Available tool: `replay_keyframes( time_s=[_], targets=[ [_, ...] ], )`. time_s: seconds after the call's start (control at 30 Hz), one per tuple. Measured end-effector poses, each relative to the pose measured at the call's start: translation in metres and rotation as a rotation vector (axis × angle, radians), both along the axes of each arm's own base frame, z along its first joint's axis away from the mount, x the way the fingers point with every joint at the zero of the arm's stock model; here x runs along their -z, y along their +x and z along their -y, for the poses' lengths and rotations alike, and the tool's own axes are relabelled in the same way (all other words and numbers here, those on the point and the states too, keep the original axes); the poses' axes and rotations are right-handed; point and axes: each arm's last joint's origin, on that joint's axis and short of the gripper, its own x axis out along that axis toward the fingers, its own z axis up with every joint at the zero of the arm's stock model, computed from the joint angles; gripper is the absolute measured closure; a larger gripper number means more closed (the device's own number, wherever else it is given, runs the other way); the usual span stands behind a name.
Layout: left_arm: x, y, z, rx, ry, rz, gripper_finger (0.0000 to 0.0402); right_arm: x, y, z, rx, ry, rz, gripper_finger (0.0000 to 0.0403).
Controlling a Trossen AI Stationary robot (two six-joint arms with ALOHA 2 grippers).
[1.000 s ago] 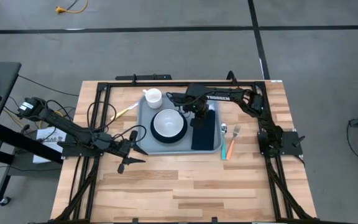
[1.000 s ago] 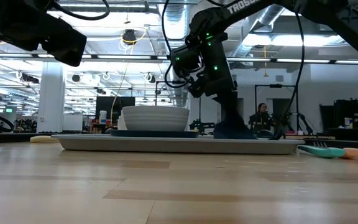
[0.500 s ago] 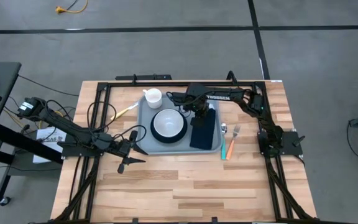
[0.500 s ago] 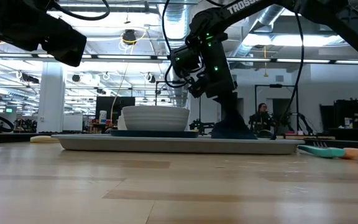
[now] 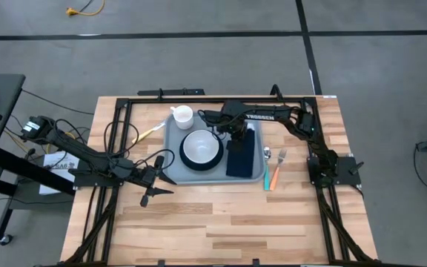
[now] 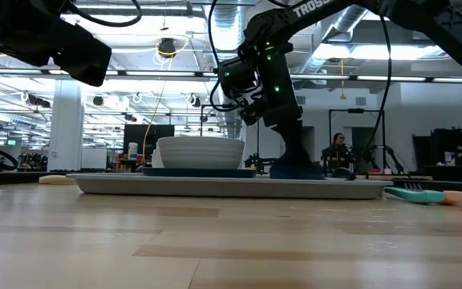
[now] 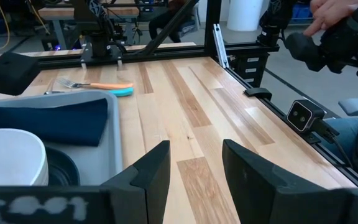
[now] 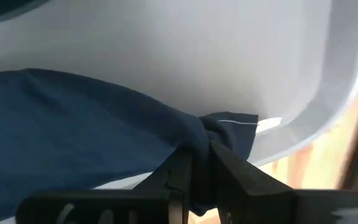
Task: Set up tray
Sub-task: Put the black napkin on the gray tray to the right of the black plate
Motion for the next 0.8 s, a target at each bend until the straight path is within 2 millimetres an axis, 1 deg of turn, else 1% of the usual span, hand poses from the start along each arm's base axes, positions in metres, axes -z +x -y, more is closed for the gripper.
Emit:
replay_keyframes(
  time_s=[0.17,0.43,0.57,0.8],
  targets=[
    [0.0000,0.0000,0.0000,0.000,0.000,0.000,0.0267,0.0000,0.0005,0.0013,-0.007,-0.039,-0.002,0.0345],
    [0.0000,0.0000,0.0000,0.000,0.000,0.000,0.0267,0.0004,0.0022,0.0016,-0.006,-0.039,0.017,0.0309],
    [0.0000,0.0000,0.0000,0.000,0.000,0.000,0.0267,0.0005,0.0030,0.0016,-0.005,-0.039,0.026,0.0277],
    [0.0000,0.0000,0.0000,0.000,0.000,0.000,0.0267,0.0005,0.0031,0.0016,-0.005,-0.039,0.026,0.0203]
  ],
)
